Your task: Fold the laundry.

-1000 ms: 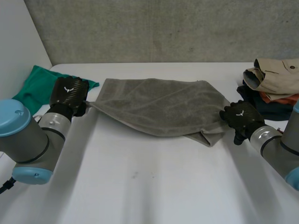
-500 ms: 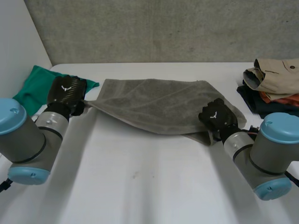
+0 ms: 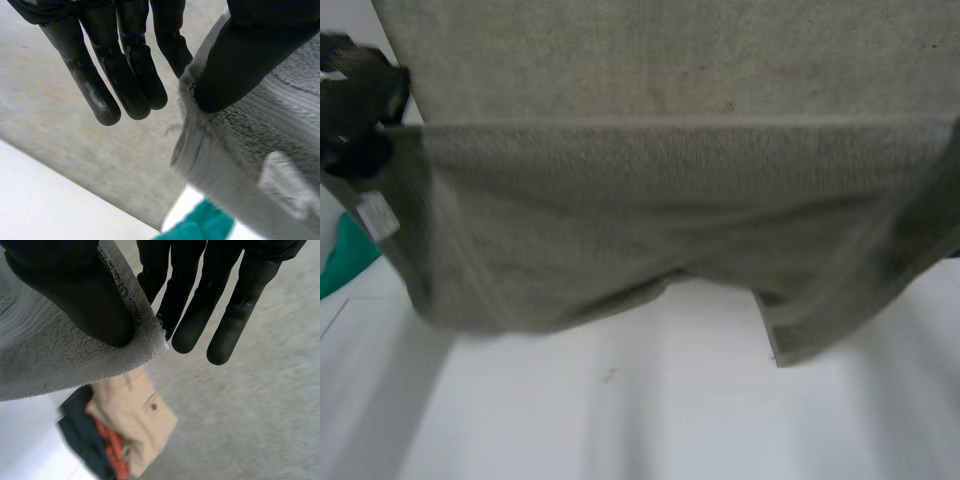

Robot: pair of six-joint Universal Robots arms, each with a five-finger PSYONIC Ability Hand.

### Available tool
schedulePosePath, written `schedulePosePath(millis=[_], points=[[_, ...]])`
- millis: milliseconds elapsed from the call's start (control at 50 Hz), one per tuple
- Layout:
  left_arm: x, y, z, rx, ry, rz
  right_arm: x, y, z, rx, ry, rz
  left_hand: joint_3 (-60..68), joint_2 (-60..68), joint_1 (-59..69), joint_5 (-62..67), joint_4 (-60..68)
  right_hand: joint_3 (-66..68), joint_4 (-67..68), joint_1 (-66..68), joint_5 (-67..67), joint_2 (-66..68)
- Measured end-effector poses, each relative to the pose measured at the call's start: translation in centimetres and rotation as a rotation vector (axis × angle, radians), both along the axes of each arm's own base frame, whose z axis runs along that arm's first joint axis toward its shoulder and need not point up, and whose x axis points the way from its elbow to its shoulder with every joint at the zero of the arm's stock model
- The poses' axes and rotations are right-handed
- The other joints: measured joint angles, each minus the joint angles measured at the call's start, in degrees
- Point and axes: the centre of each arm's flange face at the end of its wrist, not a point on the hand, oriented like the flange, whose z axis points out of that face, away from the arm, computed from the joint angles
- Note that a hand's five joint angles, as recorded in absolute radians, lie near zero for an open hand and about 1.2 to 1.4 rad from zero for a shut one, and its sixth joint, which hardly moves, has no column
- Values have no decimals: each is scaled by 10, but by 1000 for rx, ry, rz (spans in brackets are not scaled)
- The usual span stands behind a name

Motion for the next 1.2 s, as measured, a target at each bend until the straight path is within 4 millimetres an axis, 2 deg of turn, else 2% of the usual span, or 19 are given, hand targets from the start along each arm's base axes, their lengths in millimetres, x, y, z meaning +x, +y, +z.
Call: schedulePosePath(millis=[120,140,160,260,300,320,380,440,540,620,700,800,840,880,900,920,1020,1120,1200], points=[[-14,-44,-55,169,-121,-42,15,-34,-51,155,76,24,0,0,0,0,0,0,0,0,0,0],[-14,-44,-55,169,-121,-42,15,-34,-51,155,76,24,0,0,0,0,0,0,0,0,0,0],[-19,-57,-72,208,-144,-51,20,-48,-67,176,93,17,0,0,0,0,0,0,0,0,0,0],[-39,-109,-95,159,-164,-43,34,-94,-91,103,103,-27,1,0,0,0,0,0,0,0,0,0],[-41,-113,-95,145,-163,-42,36,-98,-92,88,100,-30,1,0,0,0,0,0,0,0,0,0],[-56,-141,-86,6,-136,-36,45,-125,-83,-70,64,-48,1,0,0,0,0,0,0,0,0,0],[-69,-165,-60,-201,-78,-26,53,-147,-60,-278,7,-58,1,0,0,0,0,0,0,0,0,0],[-78,-179,-13,-492,30,-18,58,-162,-17,-583,-78,-66,1,1,0,0,0,0,0,0,0,0],[-80,-171,35,-725,164,-28,65,-157,23,-842,-158,-50,1,1,0,6,0,1,0,0,10,0],[-75,-164,39,-726,211,-38,72,-152,21,-864,-183,-17,1,1,0,8,0,1,0,0,11,0],[-72,-163,13,-620,213,-46,77,-152,-7,-760,-174,16,1,1,0,8,0,1,0,0,11,0],[-71,-161,-39,-453,181,-50,81,-152,-70,-519,-139,67,1,1,0,8,0,2,0,0,12,0],[-70,-161,-42,-443,178,-50,81,-152,-74,-506,-137,69,1,1,0,8,0,2,0,0,11,0],[-72,-159,-94,-303,143,-51,83,-151,-123,-341,-109,88,1,1,0,8,0,2,0,0,12,1],[-72,-158,-99,-289,140,-51,83,-151,-127,-326,-107,90,1,1,0,8,0,2,0,0,11,1],[-73,-156,-121,-229,124,-52,83,-149,-146,-263,-94,94,1,1,0,8,0,2,0,0,12,1],[-70,-136,-184,-26,65,-50,80,-138,-189,-83,-50,94,1,1,0,8,0,2,0,0,11,1],[-59,-100,-208,156,-4,-39,70,-107,-217,137,9,92,1,1,0,8,0,2,0,0,11,1],[-47,-67,-206,271,-81,-32,59,-75,-216,269,59,92,1,1,0,8,0,2,0,0,11,1]])
